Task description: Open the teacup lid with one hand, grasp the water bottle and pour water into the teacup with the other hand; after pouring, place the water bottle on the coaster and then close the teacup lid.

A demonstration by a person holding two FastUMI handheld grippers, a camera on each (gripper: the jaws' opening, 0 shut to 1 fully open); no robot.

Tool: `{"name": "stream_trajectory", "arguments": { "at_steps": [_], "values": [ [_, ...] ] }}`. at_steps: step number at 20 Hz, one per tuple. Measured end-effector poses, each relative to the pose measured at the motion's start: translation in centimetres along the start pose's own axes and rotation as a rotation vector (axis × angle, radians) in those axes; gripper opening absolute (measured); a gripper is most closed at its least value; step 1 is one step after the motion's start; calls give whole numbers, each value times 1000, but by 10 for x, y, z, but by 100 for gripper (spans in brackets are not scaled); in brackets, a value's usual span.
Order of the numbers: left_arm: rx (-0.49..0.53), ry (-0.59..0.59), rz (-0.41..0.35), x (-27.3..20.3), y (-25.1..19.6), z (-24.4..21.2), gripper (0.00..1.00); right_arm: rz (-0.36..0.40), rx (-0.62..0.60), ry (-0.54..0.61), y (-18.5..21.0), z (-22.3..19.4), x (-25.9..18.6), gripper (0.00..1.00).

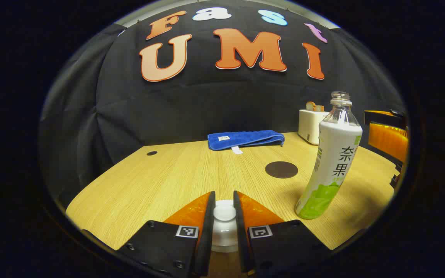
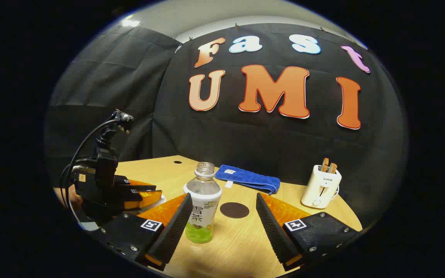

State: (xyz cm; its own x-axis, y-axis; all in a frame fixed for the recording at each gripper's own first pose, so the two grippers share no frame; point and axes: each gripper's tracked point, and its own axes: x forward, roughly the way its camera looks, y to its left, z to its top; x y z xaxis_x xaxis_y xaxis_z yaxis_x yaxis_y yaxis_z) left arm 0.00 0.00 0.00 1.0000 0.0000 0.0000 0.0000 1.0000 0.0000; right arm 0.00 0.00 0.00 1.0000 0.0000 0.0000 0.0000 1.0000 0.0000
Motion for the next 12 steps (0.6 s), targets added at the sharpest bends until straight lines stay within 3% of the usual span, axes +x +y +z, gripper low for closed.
{"name": "stream_trajectory", "arguments": {
  "at_steps": [12],
  "values": [
    [-3,-73,82,-17,38,30,33,48,2,84,31,-33,28,99]
  ]
}}
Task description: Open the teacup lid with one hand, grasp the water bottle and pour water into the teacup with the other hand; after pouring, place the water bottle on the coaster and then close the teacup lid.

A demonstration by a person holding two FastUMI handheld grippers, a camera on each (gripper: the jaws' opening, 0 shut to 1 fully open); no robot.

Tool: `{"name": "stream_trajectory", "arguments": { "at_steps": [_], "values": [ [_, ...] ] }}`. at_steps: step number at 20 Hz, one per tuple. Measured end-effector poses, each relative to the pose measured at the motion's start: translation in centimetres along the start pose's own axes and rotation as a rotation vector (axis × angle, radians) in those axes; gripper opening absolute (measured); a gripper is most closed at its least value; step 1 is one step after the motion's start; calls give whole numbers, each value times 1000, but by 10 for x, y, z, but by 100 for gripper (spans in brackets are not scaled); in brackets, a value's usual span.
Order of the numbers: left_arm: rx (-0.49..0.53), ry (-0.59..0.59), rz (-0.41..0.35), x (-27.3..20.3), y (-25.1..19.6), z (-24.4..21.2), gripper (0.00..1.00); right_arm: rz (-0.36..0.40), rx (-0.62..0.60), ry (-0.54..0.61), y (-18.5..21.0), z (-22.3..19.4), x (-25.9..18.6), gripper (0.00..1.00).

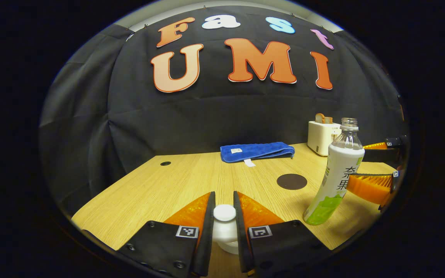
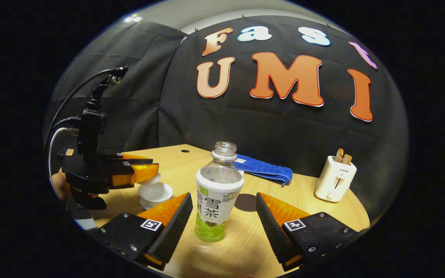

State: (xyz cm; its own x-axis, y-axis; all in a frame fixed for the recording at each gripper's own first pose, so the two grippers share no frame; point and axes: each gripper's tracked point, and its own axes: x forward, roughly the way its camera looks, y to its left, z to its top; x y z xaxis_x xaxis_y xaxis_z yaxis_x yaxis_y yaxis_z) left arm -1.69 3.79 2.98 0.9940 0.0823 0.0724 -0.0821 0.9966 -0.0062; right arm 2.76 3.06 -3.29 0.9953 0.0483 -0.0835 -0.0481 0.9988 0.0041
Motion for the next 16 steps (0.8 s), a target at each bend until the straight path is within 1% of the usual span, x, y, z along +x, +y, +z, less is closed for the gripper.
{"name": "stream_trajectory", "arguments": {
  "at_steps": [4,6,10,13,16],
  "values": [
    [4,-3,38,-5,19,0,33,8,0,45,11,-15,13,98],
    [4,1,54,-7,27,-2,33,11,5,71,16,-23,19,95],
    [2,4,75,-11,40,-6,33,16,25,103,23,-33,25,92],
    [2,3,80,-14,45,-8,33,1,27,116,23,-37,27,92],
    [10,-2,92,-15,51,-8,33,-18,32,129,21,-42,32,83]
  ]
}}
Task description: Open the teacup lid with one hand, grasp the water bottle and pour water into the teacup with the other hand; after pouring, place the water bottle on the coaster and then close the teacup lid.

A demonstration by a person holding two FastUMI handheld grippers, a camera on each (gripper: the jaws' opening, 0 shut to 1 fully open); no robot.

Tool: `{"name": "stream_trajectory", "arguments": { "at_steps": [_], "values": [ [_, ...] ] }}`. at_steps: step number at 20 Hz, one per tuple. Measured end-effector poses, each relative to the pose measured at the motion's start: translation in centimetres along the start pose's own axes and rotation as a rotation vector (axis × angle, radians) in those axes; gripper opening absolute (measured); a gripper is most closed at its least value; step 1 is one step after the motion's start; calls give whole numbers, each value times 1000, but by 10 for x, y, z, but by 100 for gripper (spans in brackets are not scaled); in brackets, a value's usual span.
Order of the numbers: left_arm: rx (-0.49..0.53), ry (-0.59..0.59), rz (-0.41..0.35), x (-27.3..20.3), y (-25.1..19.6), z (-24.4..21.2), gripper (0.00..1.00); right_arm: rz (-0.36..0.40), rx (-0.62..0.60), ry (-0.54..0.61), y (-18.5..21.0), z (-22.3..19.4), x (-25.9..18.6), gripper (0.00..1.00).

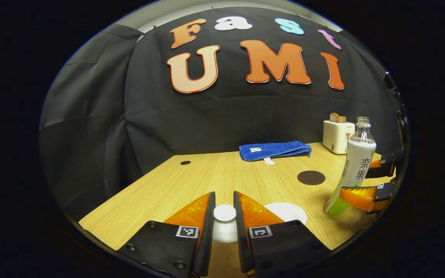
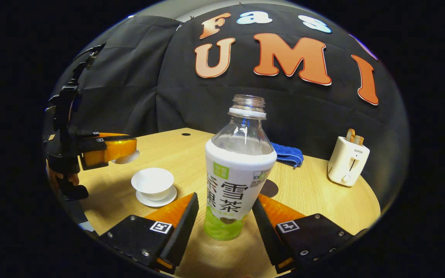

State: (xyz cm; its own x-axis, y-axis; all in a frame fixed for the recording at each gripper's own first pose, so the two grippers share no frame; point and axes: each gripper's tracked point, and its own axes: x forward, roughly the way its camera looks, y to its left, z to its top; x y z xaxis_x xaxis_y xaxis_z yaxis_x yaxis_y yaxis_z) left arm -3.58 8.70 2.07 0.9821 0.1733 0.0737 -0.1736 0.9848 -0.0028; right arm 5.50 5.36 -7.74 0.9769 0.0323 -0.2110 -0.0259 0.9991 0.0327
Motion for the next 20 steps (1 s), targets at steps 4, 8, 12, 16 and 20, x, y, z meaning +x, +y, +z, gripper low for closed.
{"name": "stream_trajectory", "arguments": {
  "at_steps": [4,8,12,16,20],
  "values": [
    [-4,7,4,-1,5,-5,33,2,13,9,4,-1,2,70],
    [-9,9,6,-2,8,-7,33,10,4,7,8,2,1,67],
    [-11,-2,10,-5,13,-5,33,2,-23,4,7,5,0,67],
    [-13,-11,14,-5,16,-3,31,-21,-95,10,3,7,0,63],
    [-13,-11,12,-5,17,-4,33,-51,-164,9,-6,14,-2,63]
  ]
}}
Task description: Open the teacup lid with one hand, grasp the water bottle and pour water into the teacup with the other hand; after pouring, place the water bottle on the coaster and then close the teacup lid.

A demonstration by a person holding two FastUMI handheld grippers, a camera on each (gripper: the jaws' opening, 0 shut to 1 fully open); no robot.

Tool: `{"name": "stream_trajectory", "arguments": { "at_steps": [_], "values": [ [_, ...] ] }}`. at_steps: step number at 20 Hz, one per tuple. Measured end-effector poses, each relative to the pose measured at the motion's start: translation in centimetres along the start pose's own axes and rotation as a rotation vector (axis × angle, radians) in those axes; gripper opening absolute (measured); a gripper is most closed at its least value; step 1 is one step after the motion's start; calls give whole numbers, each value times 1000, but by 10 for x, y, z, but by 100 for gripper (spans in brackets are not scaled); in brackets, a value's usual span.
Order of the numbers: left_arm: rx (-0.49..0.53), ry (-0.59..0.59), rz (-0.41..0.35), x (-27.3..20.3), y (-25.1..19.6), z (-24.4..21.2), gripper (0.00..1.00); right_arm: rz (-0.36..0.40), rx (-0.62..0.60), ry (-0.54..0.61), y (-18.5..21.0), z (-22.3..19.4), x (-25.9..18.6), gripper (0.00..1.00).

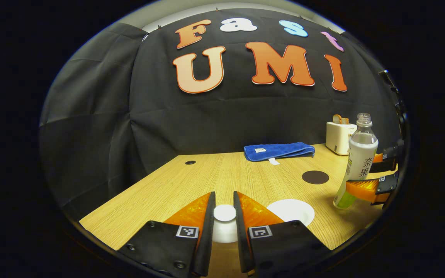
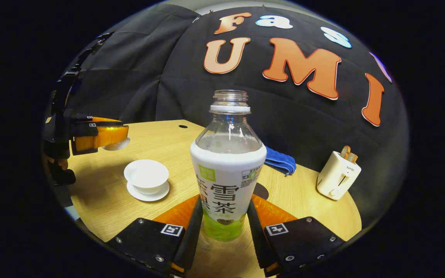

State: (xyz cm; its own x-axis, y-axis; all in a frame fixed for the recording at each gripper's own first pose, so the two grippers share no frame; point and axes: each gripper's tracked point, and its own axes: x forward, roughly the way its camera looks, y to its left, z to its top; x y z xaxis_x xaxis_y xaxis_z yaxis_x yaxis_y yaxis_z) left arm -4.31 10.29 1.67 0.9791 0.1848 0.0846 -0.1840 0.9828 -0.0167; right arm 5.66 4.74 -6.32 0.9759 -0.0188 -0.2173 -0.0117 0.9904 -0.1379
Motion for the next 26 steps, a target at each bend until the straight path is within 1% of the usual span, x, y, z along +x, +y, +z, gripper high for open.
{"name": "stream_trajectory", "arguments": {
  "at_steps": [5,11,15,17,22,26],
  "values": [
    [5,-4,9,-2,7,3,33,-79,-125,0,-27,12,3,63],
    [-16,-13,24,-4,23,7,33,-171,-286,-7,-59,30,4,63],
    [-33,-16,34,-7,33,9,33,-213,-427,-22,-72,43,4,63],
    [-41,-17,39,-9,38,10,33,-248,-499,-29,-79,51,4,62],
    [-61,-8,44,-9,49,7,33,-294,-676,-45,-82,64,7,62],
    [-60,4,56,-11,58,2,33,-305,-732,-47,-79,67,15,62]
  ]
}}
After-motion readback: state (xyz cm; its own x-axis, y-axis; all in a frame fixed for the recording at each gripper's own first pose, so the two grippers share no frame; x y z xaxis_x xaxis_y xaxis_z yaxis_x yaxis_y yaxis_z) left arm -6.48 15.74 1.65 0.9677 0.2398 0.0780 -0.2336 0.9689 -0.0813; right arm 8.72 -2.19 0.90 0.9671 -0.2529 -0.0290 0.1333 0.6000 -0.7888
